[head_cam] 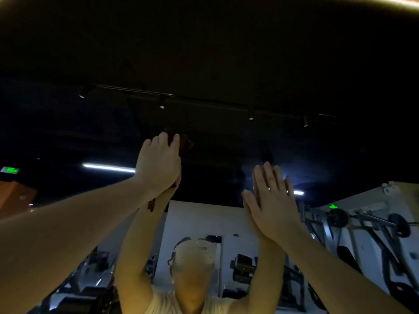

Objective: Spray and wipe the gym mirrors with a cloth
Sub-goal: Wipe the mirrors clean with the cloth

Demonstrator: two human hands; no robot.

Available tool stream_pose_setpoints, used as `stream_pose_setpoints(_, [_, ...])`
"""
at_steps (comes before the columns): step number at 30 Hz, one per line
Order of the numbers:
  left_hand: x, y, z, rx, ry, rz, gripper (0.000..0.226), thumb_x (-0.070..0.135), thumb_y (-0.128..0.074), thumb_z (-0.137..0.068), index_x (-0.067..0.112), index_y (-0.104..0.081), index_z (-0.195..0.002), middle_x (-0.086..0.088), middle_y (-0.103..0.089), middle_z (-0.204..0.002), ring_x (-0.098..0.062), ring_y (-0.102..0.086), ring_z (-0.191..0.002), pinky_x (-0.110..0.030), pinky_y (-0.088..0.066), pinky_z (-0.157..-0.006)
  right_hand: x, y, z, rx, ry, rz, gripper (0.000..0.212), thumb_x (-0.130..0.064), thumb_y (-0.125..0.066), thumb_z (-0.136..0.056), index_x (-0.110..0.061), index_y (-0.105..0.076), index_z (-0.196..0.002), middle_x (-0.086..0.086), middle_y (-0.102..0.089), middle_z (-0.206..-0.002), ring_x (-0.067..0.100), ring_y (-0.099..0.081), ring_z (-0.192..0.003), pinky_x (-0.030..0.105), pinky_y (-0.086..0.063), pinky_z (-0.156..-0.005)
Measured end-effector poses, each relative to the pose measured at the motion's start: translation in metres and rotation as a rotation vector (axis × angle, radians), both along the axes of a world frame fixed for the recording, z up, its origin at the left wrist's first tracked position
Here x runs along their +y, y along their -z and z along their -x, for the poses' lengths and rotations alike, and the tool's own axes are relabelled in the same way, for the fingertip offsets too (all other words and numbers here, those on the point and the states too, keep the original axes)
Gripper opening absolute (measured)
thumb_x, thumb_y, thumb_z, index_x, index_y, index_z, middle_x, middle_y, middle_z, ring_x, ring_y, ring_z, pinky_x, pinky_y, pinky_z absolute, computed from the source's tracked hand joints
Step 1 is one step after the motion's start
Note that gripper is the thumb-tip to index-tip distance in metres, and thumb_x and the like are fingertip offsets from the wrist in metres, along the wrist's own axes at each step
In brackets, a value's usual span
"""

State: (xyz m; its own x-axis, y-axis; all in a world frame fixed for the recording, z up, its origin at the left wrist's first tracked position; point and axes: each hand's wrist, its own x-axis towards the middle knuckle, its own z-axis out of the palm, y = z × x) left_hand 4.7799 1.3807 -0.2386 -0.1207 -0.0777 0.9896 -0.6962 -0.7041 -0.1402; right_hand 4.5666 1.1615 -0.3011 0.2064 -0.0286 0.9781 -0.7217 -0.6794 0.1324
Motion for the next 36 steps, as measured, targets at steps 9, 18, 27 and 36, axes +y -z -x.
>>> stream_pose_setpoints(9, [-0.105,0.023,0.104,-0.103,0.334,0.025,0.046,0.044,-0.028,-0.110,0.019,-0.050,-0.142,-0.008,-0.054,-0.120,-0.019,-0.054,-0.098,-0.037,-0.046,-0.088,-0.035,0.014,0.078,-0.057,-0.031,0.015,0.070,-0.053,-0.009,-0.105,-0.018,-0.027,-0.162,0.009,-0.020,-0.170,0.027,-0.015,-0.158,0.054,-0.016,-0.127])
stream_pose_setpoints(18, [-0.143,0.052,0.139,-0.443,0.277,-0.325,0.055,0.042,-0.048,-0.107,0.027,-0.038,-0.159,-0.004,-0.048,-0.127,-0.019,-0.048,-0.106,-0.037,-0.039,-0.095,-0.083,-0.026,0.130,-0.145,0.024,-0.079,0.083,-0.070,0.009,-0.093,-0.028,0.004,-0.164,0.006,0.003,-0.173,0.025,0.005,-0.159,0.050,0.001,-0.128])
stream_pose_setpoints(27, [-0.110,-0.062,0.130,0.025,0.173,0.079,0.050,0.040,-0.040,-0.110,0.021,-0.041,-0.156,-0.012,-0.053,-0.130,-0.025,-0.056,-0.110,-0.040,-0.044,-0.094,-0.101,-0.020,0.115,-0.127,0.032,-0.009,0.073,-0.062,-0.001,-0.102,-0.025,0.004,-0.165,0.007,0.007,-0.172,0.027,0.012,-0.158,0.049,0.008,-0.127])
stream_pose_setpoints(36, [-0.173,0.031,0.194,-0.280,0.418,-0.358,0.050,0.038,-0.035,-0.111,0.031,-0.034,-0.160,0.001,-0.044,-0.127,-0.009,-0.031,-0.096,-0.031,-0.029,-0.090,-0.104,-0.018,0.117,-0.120,-0.042,0.004,0.068,-0.050,0.005,-0.099,-0.026,0.003,-0.163,0.005,0.007,-0.172,0.023,0.013,-0.158,0.050,0.005,-0.128])
